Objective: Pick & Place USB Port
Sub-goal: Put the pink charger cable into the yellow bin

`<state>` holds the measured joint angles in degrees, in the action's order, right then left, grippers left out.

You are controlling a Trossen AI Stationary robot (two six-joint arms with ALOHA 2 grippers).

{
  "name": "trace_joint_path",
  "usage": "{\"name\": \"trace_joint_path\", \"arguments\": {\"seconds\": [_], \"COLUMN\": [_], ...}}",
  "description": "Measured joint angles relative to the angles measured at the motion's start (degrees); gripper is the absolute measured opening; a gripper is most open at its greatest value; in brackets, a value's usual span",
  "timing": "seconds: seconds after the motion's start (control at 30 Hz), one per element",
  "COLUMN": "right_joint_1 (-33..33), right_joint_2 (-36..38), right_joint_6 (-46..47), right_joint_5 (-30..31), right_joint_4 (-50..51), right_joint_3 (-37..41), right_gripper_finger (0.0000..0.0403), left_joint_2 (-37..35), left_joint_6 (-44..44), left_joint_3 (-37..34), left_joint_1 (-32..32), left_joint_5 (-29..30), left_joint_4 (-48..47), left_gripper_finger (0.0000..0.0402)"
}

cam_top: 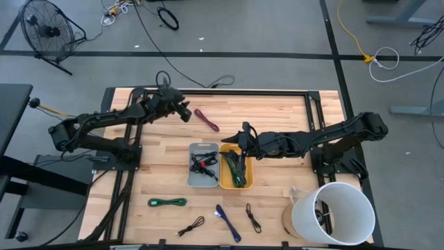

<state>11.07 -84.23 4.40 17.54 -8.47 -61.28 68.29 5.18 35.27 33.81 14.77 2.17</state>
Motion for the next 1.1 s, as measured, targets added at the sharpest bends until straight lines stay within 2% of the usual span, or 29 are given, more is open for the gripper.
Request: {"name": "trace_joint_path", "arguments": {"seconds": [0.2, 0.43, 0.53, 0.63, 0.77, 0.9, 1.1], "right_joint_1": [0.0, -0.02, 0.0, -0.01, -0.02, -0.02, 0.0], "right_joint_2": [0.0, 0.0, 0.0, -0.01, -0.02, -0.02, -0.02], "right_joint_6": [-0.41, -0.42, -0.42, -0.45, -0.48, -0.59, -0.6], "right_joint_5": [0.0, 0.0, 0.0, -0.02, -0.02, 0.0, -0.01], "right_joint_4": [0.0, 0.0, 0.12, 0.71, 1.41, 1.75, 1.79], "right_joint_3": [0.0, 0.0, 0.0, 0.0, 0.0, 0.0, 0.0], "right_gripper_finger": [0.021, 0.021, 0.021, 0.021, 0.021, 0.021, 0.021], "left_joint_2": [2.22, 12.19, 16.31, 19.71, 23.38, 27.01, 32.38], "left_joint_6": [-2.04, -8.8, -15.1, -25.5, -37.75, -44.33, -49.36], "left_joint_3": [1.2, 9.96, 14.18, 18.07, 22.19, 24.88, 27.97], "left_joint_1": [1.32, 1.21, 1.2, 0.53, -0.8, -2.02, -3.86], "left_joint_5": [-0.87, -2.43, -6.42, -12.22, -16.55, -16.17, -15.85], "left_joint_4": [-0.87, -4.3, -6.93, -11.07, -18.11, -20.53, -24.0], "left_gripper_finger": [0.0138, 0.0138, 0.0138, 0.0138, 0.0138, 0.0138, 0.0138]}}
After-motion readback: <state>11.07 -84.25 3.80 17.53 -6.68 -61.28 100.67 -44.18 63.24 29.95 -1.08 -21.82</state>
